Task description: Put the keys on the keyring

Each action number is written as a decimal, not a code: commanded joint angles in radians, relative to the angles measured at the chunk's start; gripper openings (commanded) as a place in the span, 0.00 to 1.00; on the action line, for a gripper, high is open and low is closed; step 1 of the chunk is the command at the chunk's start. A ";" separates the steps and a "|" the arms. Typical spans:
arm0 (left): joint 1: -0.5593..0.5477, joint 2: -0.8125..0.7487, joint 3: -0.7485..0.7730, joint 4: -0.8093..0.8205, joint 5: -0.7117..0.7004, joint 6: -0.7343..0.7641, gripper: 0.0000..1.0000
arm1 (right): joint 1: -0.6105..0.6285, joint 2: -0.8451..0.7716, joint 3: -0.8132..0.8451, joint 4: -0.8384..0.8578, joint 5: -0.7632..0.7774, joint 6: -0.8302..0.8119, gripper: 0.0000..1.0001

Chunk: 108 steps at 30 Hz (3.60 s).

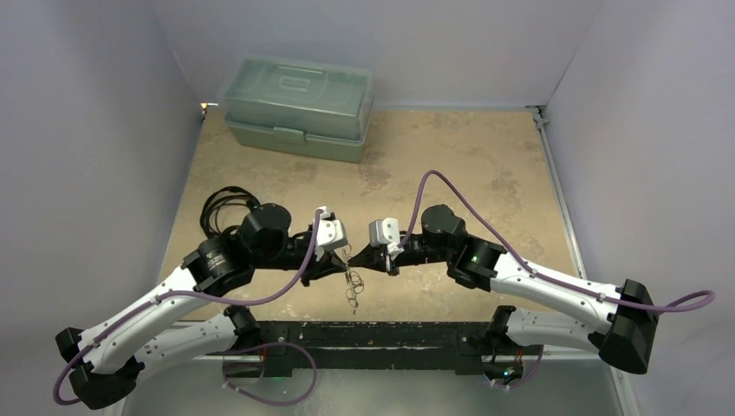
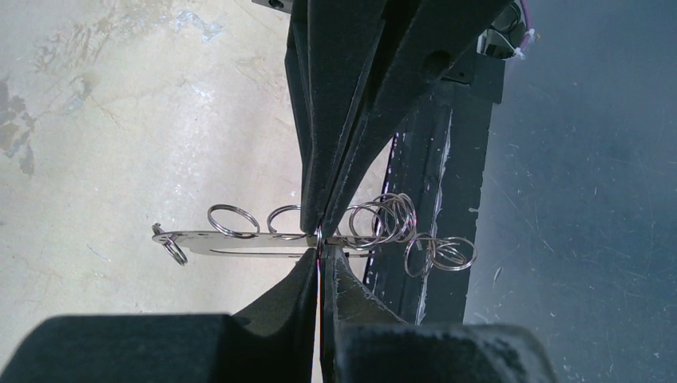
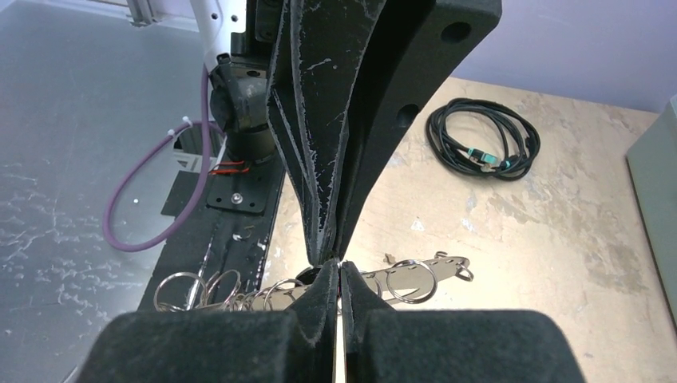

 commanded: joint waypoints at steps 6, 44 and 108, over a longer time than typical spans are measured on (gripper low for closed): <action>-0.003 -0.133 -0.031 0.120 -0.028 0.002 0.45 | 0.003 -0.035 0.014 0.076 -0.023 0.003 0.00; -0.002 -0.300 -0.337 0.586 0.178 -0.008 0.15 | 0.001 -0.176 -0.116 0.339 -0.129 0.107 0.00; 0.011 -0.241 -0.250 0.472 0.115 -0.005 0.00 | 0.001 -0.109 -0.071 0.233 -0.085 0.054 0.00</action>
